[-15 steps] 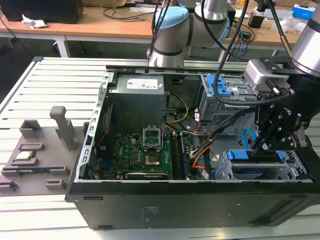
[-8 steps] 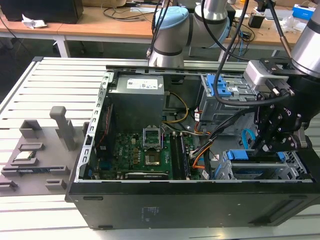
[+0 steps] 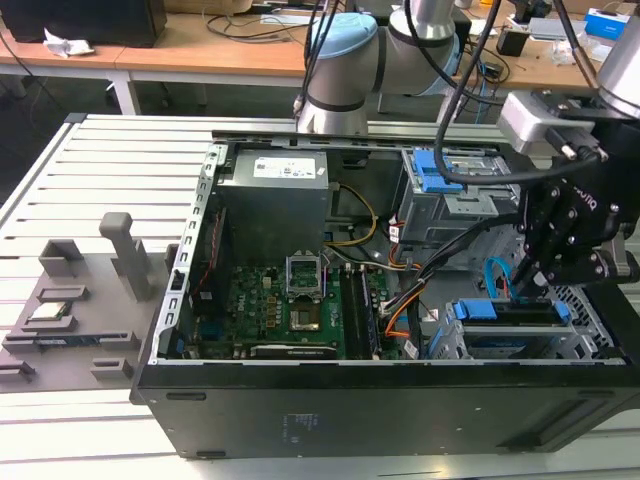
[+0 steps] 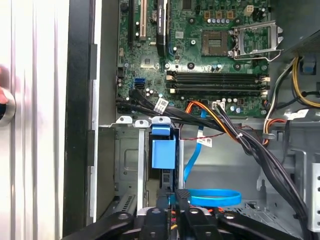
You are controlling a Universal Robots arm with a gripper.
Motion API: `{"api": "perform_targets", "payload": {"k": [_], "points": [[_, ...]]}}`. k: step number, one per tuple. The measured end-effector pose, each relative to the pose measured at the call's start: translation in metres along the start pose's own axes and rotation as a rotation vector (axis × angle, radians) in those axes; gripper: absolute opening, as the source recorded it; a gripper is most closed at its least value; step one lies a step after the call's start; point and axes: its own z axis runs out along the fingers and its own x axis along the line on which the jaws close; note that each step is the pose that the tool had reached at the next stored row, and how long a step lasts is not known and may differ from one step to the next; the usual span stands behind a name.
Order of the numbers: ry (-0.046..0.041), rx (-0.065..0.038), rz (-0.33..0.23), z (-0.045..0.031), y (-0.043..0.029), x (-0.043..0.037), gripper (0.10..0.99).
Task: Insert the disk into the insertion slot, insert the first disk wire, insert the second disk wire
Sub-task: 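Insert the second disk wire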
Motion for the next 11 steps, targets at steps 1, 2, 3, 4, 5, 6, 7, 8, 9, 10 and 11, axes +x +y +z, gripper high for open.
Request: {"api": "perform_targets", "payload": {"k": [1, 2, 3, 4, 5, 6, 7, 8, 9, 10, 11], "points": [[0.0, 0.0, 0.0, -0.003, 0.0001, -0.0003, 0.224], [-0.0001, 0.0, 0.0, -0.0075, 0.0003, -0.0009, 0.157], [0.0001, 0.0, 0.0, -0.011, 0.0005, -0.0015, 0.106], [0.0, 0.0, 0.0, -0.0133, 0.0006, -0.0018, 0.106], [0.0001, 0.0, 0.0, -0.0147, 0.0006, -0.0018, 0.106], [-0.0003, 0.0, 0.0, -0.0149, 0.0006, -0.0018, 0.106], [-0.0004, 0.0, 0.0, -0.0151, 0.0006, -0.0017, 0.106], [0.0, 0.0, 0.0, -0.0154, 0.0007, -0.0017, 0.106], [0.0, 0.0, 0.0, -0.0154, 0.0007, -0.0017, 0.106], [0.0, 0.0, 0.0, -0.0154, 0.0007, -0.0018, 0.106], [-0.0001, 0.0, 0.0, -0.0154, 0.0007, -0.0018, 0.106]]}}
